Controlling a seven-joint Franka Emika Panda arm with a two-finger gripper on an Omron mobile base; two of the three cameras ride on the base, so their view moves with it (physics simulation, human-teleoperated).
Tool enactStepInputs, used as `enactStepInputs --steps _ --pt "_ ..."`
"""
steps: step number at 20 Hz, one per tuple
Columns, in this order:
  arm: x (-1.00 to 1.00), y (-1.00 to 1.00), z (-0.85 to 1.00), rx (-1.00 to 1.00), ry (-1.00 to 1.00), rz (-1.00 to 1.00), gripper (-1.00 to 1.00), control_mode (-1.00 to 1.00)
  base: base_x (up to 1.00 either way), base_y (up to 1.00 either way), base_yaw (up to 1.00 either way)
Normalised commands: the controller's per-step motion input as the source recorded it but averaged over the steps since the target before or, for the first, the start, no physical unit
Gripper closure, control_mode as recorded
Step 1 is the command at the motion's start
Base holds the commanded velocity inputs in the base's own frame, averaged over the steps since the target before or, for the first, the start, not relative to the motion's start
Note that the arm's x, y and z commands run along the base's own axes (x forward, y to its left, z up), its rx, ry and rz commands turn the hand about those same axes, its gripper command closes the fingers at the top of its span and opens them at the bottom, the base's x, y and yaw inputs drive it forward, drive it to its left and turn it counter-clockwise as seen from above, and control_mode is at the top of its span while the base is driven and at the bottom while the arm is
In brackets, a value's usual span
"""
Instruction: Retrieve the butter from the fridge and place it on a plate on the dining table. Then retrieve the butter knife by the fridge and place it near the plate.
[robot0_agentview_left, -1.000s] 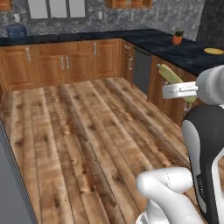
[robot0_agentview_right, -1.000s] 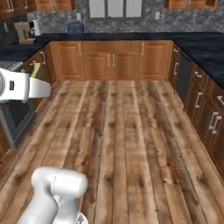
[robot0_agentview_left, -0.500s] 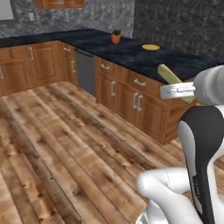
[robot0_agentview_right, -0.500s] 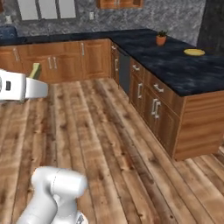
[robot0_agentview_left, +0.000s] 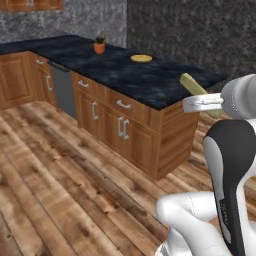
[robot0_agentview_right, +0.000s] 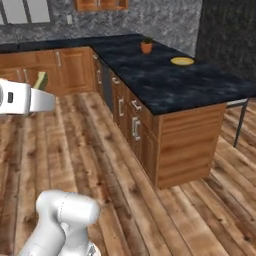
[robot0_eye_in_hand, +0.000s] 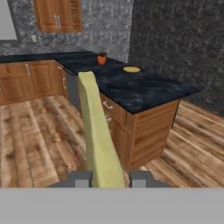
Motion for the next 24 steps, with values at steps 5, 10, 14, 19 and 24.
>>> enactStepInputs --steps 5,10,14,19,24 --pt "0.0 0.0 0.0 0.0 0.0 0.0 1.0 1.0 0.78 -0.99 -0.08" --pt "0.0 0.0 0.0 0.0 0.0 0.0 1.0 1.0 0.71 -1.0 -0.01" --pt "0.0 0.0 0.0 0.0 0.0 0.0 1.0 1.0 0.75 -1.0 0.0" --pt "0.0 0.0 0.0 0.0 0.0 0.0 1.0 1.0 0.77 -1.0 0.0" --pt "0.0 0.0 0.0 0.0 0.0 0.0 1.0 1.0 0.73 -1.0 0.0"
